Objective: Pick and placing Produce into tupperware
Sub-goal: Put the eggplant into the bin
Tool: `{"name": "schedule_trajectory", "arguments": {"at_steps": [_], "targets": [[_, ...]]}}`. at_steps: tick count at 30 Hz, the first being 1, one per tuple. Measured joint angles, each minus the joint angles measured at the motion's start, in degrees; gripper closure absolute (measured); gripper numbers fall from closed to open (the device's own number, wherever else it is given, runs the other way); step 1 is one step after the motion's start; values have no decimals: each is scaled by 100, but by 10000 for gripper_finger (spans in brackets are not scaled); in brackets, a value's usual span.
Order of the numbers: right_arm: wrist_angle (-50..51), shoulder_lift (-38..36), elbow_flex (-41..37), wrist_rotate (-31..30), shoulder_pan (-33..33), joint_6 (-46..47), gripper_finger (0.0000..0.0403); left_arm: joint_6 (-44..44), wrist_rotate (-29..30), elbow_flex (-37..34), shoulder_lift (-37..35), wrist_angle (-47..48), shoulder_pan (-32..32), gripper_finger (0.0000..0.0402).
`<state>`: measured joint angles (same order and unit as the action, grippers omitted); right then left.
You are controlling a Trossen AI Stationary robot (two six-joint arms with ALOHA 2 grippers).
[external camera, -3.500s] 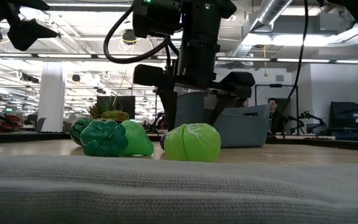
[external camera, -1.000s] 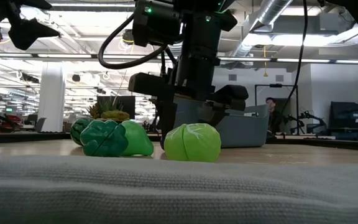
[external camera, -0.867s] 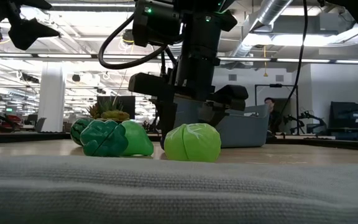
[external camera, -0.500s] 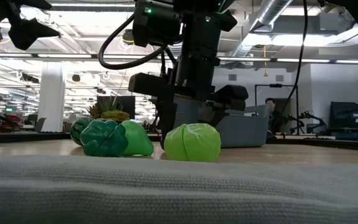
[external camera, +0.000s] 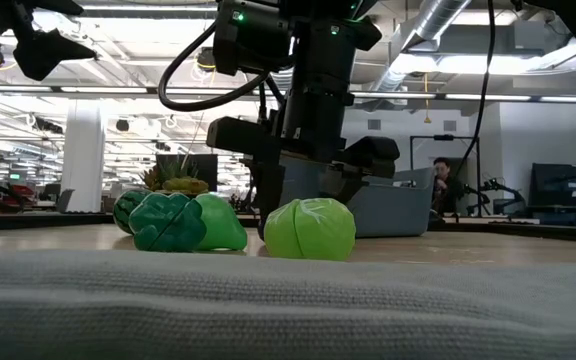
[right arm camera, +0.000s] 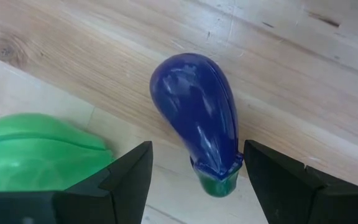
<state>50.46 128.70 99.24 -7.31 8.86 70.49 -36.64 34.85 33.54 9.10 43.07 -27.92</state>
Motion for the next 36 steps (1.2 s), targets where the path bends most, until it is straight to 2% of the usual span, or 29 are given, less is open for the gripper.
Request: {"name": "schedule_trajectory", "arguments": {"at_steps": [7, 17, 24, 36], "targets": [[0, 0, 0, 0, 0, 3, 148, -1, 0, 0, -1, 0, 0, 116], [-4, 0, 0, -2, 0, 3, 239, 2, 0, 0, 0, 0, -2, 116], [-7, 0, 0, -4, 5, 5, 283, 10, 2, 0, -2, 2, 0, 116], [-7, -2, 0, -329, 125, 303, 299, 26, 2, 0, -2, 2, 0, 116]]}}
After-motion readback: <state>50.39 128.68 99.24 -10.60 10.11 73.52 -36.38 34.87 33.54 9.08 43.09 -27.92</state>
